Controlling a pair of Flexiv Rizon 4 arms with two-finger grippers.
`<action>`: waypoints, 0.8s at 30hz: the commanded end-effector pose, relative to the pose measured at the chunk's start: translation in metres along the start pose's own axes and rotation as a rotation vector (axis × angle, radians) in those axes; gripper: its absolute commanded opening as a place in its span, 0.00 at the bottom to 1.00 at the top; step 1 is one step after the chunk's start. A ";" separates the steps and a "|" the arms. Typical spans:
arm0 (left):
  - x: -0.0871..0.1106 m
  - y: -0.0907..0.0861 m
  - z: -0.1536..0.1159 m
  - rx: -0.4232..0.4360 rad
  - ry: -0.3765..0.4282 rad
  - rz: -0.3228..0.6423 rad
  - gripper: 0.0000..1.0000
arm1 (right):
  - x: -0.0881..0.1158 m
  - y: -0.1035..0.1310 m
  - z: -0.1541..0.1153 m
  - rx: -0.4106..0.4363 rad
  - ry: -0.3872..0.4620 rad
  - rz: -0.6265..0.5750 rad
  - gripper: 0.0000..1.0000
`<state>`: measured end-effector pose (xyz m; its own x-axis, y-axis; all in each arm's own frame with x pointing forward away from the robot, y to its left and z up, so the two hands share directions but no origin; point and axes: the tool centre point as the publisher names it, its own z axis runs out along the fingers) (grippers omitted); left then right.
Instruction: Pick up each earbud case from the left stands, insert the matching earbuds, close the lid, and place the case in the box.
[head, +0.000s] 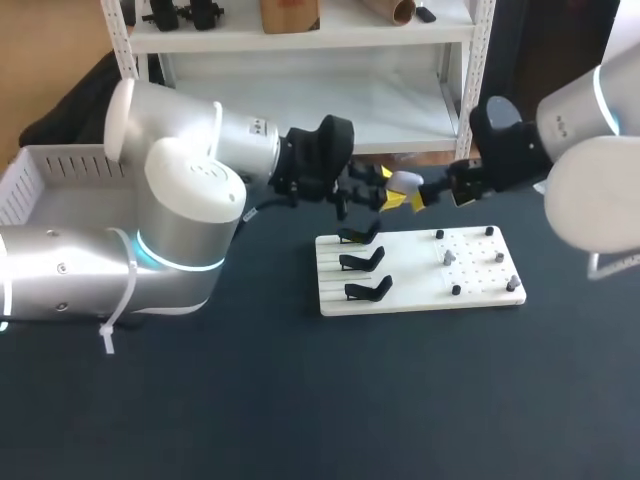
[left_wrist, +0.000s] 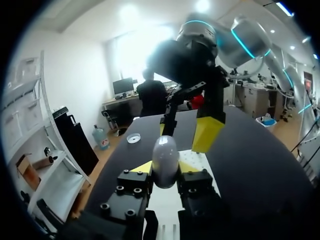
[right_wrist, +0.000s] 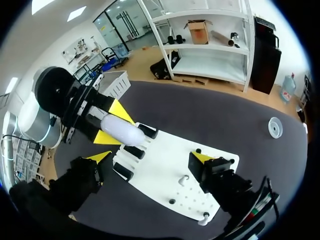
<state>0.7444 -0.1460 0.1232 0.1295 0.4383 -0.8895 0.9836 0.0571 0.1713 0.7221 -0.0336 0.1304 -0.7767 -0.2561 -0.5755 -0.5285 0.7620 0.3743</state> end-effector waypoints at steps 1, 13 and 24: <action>0.002 0.001 0.004 0.011 0.008 -0.001 0.00 | -0.005 -0.001 0.002 -0.011 0.003 -0.004 1.00; 0.005 -0.007 0.003 0.030 0.005 -0.003 0.00 | -0.012 -0.005 0.001 -0.004 0.004 -0.016 1.00; 0.015 -0.009 -0.002 0.041 -0.023 -0.052 0.00 | -0.012 -0.012 -0.016 0.033 -0.037 -0.025 1.00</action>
<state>0.7345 -0.1436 0.1110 0.0837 0.4365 -0.8958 0.9929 0.0392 0.1119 0.7426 -0.0431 0.1419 -0.7571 -0.2576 -0.6004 -0.5369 0.7689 0.3471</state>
